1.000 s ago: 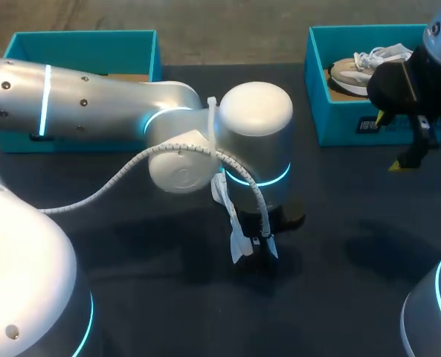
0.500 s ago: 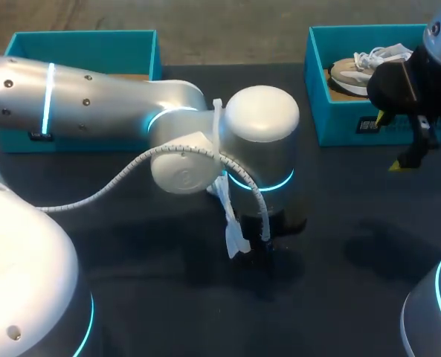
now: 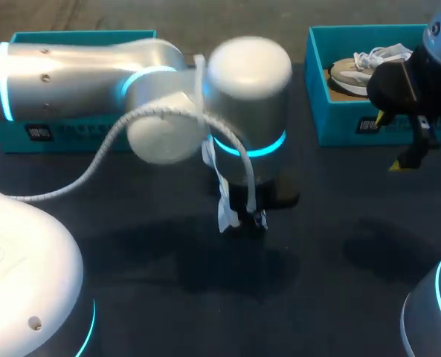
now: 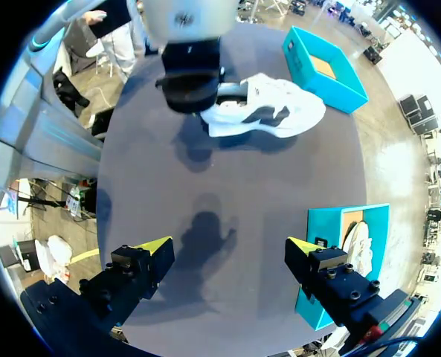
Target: Take the shoe out of the shoebox, open the shoe tongue, remove and reinsert the insole, then place the shoe into the shoebox
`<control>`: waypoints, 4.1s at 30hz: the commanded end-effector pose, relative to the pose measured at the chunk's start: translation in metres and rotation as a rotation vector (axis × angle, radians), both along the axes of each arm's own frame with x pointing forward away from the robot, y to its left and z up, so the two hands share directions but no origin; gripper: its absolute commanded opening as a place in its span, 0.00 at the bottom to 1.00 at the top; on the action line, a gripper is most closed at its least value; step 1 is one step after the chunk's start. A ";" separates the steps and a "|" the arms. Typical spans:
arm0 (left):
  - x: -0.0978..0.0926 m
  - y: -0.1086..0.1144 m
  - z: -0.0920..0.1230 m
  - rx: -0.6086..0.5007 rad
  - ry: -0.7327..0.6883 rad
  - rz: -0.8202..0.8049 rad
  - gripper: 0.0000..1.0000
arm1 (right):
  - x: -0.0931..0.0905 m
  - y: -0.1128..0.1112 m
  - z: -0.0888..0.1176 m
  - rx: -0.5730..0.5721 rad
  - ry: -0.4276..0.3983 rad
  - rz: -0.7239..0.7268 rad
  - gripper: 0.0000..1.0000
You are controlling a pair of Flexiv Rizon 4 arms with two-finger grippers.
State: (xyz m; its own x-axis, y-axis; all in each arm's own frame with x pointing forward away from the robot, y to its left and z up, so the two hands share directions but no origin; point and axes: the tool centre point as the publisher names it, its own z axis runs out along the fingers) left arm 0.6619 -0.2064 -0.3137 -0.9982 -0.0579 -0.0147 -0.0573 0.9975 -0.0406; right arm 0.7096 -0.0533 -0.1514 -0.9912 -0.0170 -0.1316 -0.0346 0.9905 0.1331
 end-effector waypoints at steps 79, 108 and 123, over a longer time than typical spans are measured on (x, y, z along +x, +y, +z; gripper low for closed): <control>0.124 0.349 0.158 0.007 0.082 -0.199 0.00 | 0.002 0.002 0.000 -0.004 0.004 -0.001 1.00; 0.176 0.450 0.158 0.063 0.142 -0.159 0.00 | 0.002 0.002 0.000 -0.004 0.004 -0.001 1.00; 0.193 0.465 0.164 0.069 0.115 -0.175 0.00 | 0.002 0.002 0.000 -0.004 0.004 -0.001 1.00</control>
State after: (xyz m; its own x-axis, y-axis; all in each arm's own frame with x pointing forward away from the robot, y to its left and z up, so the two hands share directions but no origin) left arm 0.8476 0.2486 -0.1546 -0.9882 0.1136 0.1032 0.1166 0.9929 0.0236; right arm 0.7096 -0.0531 -0.1514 -0.9912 -0.0171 -0.1316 -0.0347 0.9905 0.1329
